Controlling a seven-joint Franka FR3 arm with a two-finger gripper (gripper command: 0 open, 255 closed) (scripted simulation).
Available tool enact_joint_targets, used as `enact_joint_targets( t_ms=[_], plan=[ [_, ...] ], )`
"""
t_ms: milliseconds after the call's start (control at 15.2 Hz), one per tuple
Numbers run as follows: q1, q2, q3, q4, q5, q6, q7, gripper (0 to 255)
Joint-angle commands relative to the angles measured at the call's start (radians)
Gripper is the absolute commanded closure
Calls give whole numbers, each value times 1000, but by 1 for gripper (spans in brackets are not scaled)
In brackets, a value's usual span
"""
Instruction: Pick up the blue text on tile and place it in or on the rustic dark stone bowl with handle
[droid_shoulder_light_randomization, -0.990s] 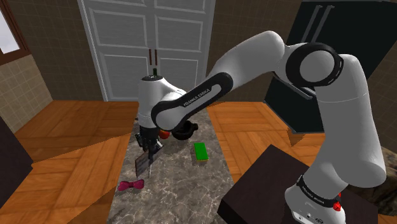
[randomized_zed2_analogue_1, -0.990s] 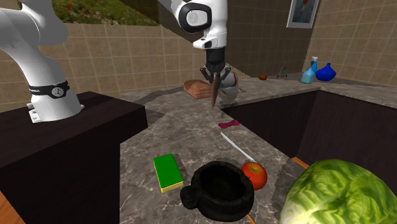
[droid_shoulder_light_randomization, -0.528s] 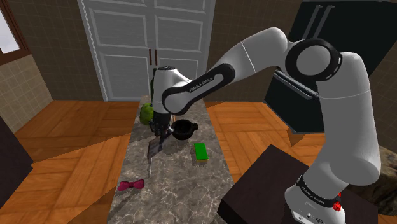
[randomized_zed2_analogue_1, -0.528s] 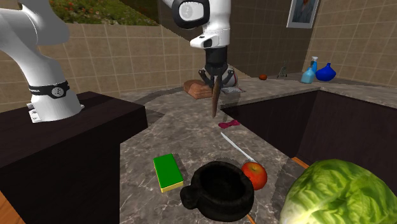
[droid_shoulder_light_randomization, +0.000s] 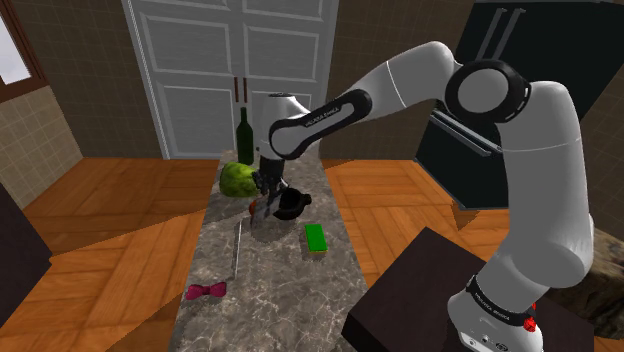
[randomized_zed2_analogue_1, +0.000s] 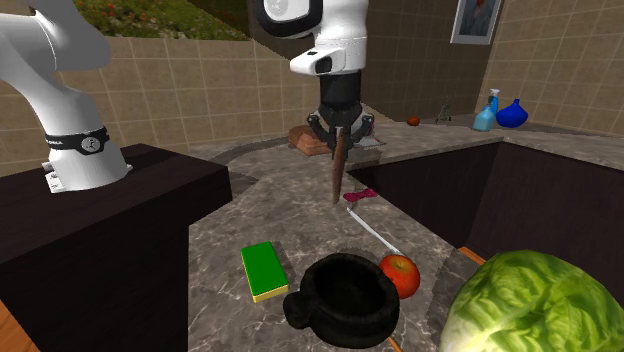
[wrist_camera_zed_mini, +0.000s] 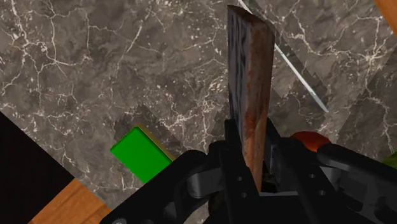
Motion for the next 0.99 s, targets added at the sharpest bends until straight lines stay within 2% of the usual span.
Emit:
enact_joint_targets(
  t_ms=[0, 528, 726, 792, 924],
  plan=[
    [-30, 22, -10, 39, 1, -22, -46, 255],
    [-133, 101, -41, 195, 6, -112, -196, 255],
    [-164, 146, -54, 282, 6, -158, -249, 255],
    [-181, 178, -61, 343, 5, -189, -280, 255],
    [-180, 192, -63, 337, 2, -171, -280, 255]
  ],
)
